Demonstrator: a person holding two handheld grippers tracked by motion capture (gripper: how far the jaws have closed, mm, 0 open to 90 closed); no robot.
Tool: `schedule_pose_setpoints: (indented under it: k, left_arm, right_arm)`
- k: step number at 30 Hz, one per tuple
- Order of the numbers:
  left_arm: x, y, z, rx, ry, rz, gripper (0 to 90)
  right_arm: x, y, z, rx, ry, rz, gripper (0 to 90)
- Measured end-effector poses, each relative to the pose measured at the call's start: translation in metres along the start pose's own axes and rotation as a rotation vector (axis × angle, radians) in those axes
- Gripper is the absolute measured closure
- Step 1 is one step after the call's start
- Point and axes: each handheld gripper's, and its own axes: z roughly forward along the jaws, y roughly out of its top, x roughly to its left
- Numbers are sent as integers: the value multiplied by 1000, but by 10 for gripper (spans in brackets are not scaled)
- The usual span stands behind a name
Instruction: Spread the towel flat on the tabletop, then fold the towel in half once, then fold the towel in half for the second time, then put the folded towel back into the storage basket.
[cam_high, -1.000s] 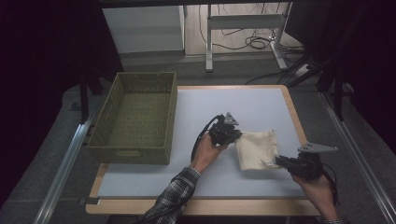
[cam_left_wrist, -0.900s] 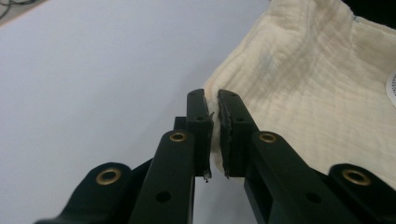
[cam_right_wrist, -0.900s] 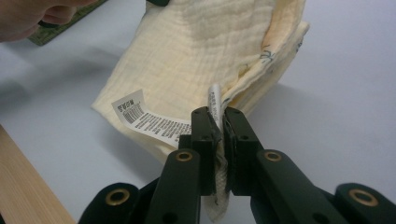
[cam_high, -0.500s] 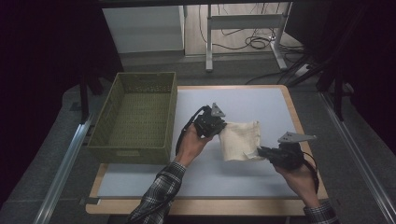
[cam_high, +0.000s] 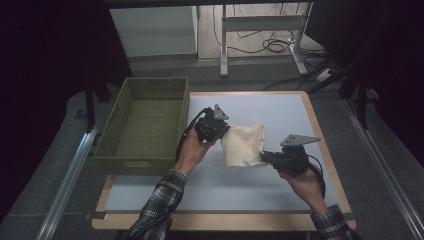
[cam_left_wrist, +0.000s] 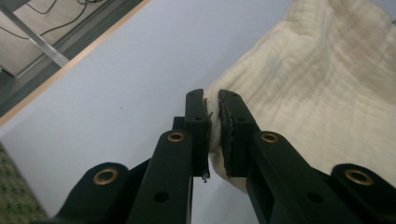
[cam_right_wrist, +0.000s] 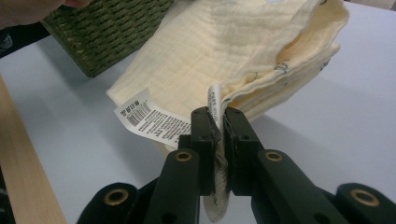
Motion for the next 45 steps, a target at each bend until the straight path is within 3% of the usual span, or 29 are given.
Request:
schedule_pose_setpoints:
  k: [10, 17, 34, 45]
  left_arm:
    - [22, -3, -23, 1, 61, -6, 827]
    - [37, -8, -34, -3, 97, -20, 827]
    - [70, -6, -56, -24, 163, -41, 827]
    - [91, -13, -63, -12, 206, -62, 830]
  right_arm:
    - [10, 20, 22, -11, 42, -2, 835]
    - [22, 38, 38, -10, 53, -34, 835]
    - [32, 79, 52, -41, 67, -34, 835]
    - [42, 99, 73, -45, 78, -33, 835]
